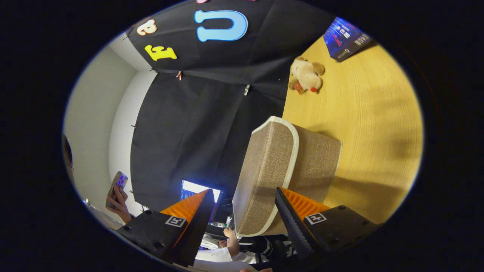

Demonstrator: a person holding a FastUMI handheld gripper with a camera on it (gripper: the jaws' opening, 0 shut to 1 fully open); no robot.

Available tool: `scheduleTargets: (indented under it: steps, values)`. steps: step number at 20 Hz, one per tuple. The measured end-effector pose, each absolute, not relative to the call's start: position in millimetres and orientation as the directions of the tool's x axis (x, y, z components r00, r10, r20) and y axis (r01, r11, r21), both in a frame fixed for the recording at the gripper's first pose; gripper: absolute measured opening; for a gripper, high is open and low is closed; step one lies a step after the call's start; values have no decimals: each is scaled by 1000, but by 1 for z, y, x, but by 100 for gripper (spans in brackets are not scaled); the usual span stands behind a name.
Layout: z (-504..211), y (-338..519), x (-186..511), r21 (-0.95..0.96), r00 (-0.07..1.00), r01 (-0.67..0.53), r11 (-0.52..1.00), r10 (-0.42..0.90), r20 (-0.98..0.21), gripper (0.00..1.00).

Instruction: Open the storage box then place both shoes into the box .Put the left shoe in first, then the right shoe, with the right side of both shoes facing outward in a uniform manner.

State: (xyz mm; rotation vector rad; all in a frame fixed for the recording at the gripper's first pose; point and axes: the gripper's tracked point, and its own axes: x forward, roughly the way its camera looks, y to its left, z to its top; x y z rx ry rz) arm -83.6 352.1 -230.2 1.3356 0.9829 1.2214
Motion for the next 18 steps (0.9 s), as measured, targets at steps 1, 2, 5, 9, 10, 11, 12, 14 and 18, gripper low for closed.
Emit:
scheduleTargets:
  steps: [1,2,5,9,10,11,12,14,18]
  values:
    - [-238,357,-84,988,140,-50,-147,978,153,98]
    - [-245,362,-85,988,136,-33,-154,978,157,98]
    - [-258,376,-90,983,113,21,-184,977,180,98]
    - [-255,384,-92,957,102,92,-275,959,266,98]
    - [-254,386,-91,948,107,106,-299,951,289,98]
    - [-254,388,-90,941,111,116,-318,945,306,98]
    - [-254,387,-90,932,117,131,-338,939,324,98]
    - [-253,384,-90,912,129,164,-375,925,357,95]
    - [-266,389,-90,907,119,205,-368,929,350,39]
